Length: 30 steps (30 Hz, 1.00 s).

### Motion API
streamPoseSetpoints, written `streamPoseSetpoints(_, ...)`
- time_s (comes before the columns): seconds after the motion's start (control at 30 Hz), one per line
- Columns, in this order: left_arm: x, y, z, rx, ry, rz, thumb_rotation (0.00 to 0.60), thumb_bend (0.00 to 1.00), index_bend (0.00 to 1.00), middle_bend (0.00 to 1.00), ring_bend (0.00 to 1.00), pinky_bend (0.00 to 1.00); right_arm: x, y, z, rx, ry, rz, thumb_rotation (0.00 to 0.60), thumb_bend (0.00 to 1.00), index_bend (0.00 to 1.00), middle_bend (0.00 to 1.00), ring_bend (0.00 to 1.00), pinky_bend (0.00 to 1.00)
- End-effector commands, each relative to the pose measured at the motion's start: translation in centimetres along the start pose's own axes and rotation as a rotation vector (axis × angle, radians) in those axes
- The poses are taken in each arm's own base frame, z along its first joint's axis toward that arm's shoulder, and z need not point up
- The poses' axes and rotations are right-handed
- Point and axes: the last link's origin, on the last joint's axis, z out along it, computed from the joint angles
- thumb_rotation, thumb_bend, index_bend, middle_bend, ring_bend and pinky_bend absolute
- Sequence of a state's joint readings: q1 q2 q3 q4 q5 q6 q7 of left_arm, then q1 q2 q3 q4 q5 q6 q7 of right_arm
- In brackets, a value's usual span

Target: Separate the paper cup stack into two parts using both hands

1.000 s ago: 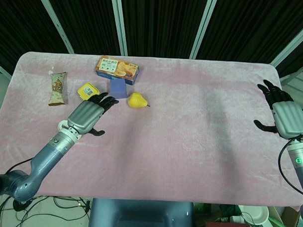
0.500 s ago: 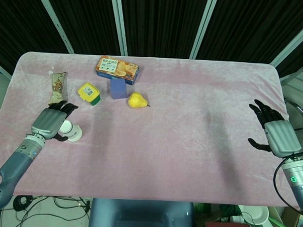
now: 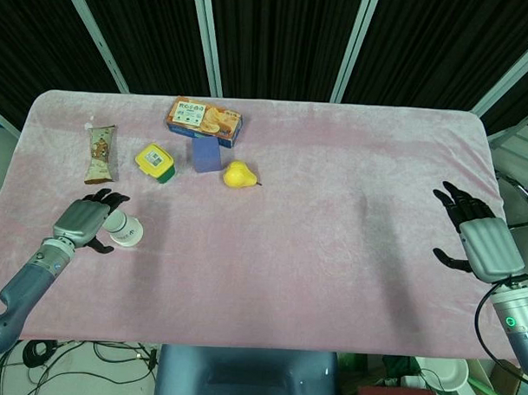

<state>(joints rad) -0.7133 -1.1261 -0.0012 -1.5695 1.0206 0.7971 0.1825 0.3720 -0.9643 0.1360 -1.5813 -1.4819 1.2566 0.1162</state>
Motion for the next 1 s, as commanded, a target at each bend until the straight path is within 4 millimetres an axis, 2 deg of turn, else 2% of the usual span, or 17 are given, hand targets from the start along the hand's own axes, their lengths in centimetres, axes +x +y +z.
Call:
streamPoseSetpoints(0.03, -0.4, 0.0, 0.2, -0.008, -0.008, -0.005, 0.6, 0.13, 0.11, 0.12, 0.0, 0.18, -0.1, 0.0, -0.1, -0.001, -0.002, 0.001, 0.6, 0.13, 0.03, 0.0, 0.09, 0.18)
streamPoseSetpoints(0.23, -0.7, 0.4, 0.8, -0.02, -0.016, -0.026, 0.6, 0.16, 0.13, 0.14, 0.0, 0.19, -0.3, 0.1, -0.2, -0.008, -0.003, 0.0, 0.6, 0.13, 0.03, 0.0, 0.09, 0.18)
streamPoseSetpoints(0.37, -0.9, 0.3, 1.3, -0.013, -0.018, -0.022, 0.6, 0.23, 0.15, 0.18, 0.02, 0.24, -0.3, 0.8, -0.1, -0.03, 0.007, -0.013, 0.6, 0.13, 0.03, 0.0, 0.09, 0.18)
streamPoseSetpoints(0.83, -1.2, 0.8, 2.1, -0.009, -0.018, 0.02, 0.6, 0.28, 0.27, 0.33, 0.2, 0.42, -0.5, 1.3, 0.0, -0.052, -0.002, -0.007, 0.6, 0.13, 0.03, 0.0, 0.09, 0.18)
streamPoseSetpoints(1.0, -1.3, 0.8, 2.4, -0.01, 0.011, 0.043, 0.6, 0.37, 0.36, 0.43, 0.31, 0.55, -0.5, 1.4, -0.1, -0.056, -0.004, -0.001, 0.6, 0.13, 0.03, 0.0, 0.09, 0.18)
